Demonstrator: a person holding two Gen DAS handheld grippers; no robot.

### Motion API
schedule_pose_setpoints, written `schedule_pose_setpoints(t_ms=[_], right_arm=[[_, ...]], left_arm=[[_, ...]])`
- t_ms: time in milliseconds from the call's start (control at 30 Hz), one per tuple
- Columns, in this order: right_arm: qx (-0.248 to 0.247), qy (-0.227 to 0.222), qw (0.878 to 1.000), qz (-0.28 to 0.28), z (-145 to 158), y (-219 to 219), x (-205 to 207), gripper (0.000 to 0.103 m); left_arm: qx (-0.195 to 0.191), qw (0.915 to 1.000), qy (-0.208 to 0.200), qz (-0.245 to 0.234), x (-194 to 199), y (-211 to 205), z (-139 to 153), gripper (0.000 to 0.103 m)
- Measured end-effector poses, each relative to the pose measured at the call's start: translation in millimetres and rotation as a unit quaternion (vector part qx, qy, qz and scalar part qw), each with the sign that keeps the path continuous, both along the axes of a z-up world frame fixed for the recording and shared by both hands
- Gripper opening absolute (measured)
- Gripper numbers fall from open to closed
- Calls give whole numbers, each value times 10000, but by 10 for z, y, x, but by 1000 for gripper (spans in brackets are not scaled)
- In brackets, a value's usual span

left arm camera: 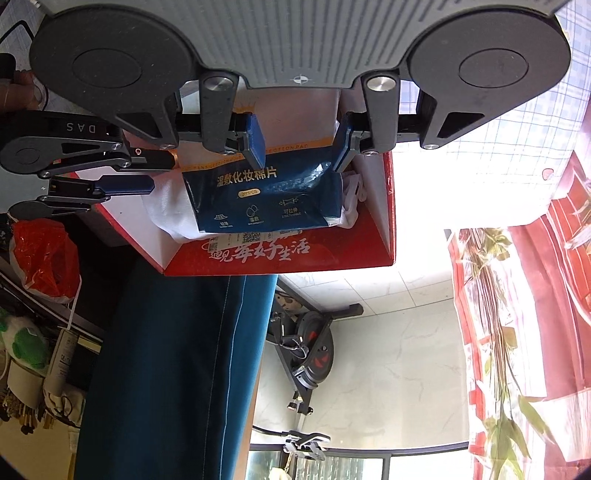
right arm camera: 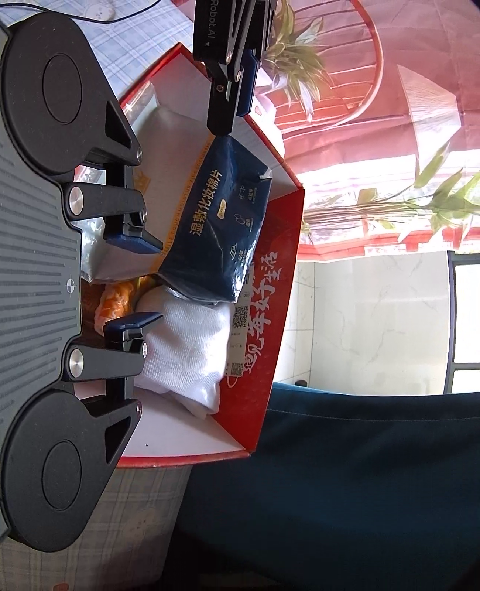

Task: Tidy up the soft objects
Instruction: 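Lower the cotton pad bag into the box and open both grippers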

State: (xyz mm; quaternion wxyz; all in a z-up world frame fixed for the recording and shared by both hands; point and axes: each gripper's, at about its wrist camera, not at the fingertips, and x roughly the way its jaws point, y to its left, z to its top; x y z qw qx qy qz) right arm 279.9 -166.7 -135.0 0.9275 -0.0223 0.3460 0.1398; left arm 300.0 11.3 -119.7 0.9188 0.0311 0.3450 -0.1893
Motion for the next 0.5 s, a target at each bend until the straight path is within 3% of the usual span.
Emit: schedule_pose_setpoints(t_ms=[400, 500], right_arm=[[183, -208, 9996, -16, 136, -150, -752, 34], [209, -231, 9995, 7, 101, -186, -983, 38]], left_arm=[[-67, 9998, -121, -142, -742, -6, 9, 42], [-70, 9997, -123, -179, -945, 8, -48, 42]])
